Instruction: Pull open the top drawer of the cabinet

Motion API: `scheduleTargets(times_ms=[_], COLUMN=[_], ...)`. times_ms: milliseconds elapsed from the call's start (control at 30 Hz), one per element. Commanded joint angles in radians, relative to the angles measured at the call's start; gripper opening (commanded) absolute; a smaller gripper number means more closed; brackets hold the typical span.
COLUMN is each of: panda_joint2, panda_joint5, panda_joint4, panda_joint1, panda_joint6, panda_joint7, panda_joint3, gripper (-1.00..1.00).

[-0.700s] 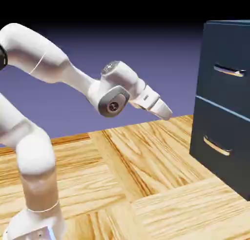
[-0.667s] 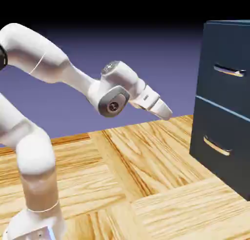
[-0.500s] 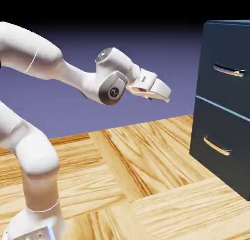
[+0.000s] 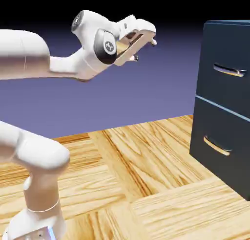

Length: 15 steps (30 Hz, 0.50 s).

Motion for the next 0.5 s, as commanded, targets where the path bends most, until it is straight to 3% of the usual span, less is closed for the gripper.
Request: scheduleTargets(times_ms=[0,467], panda_joint2=[-0.017,-0.251], panda_joint5=[-0.044,-0.652], panda_joint4=[0.014,0.209], panda_joint1=[0.032,0.478], panda_joint6=[-0.012,-0.183], panda_joint7=[-0.007,-0.104], panda_joint3=[-0.019,-0.287], gripper=[0.00,0.00])
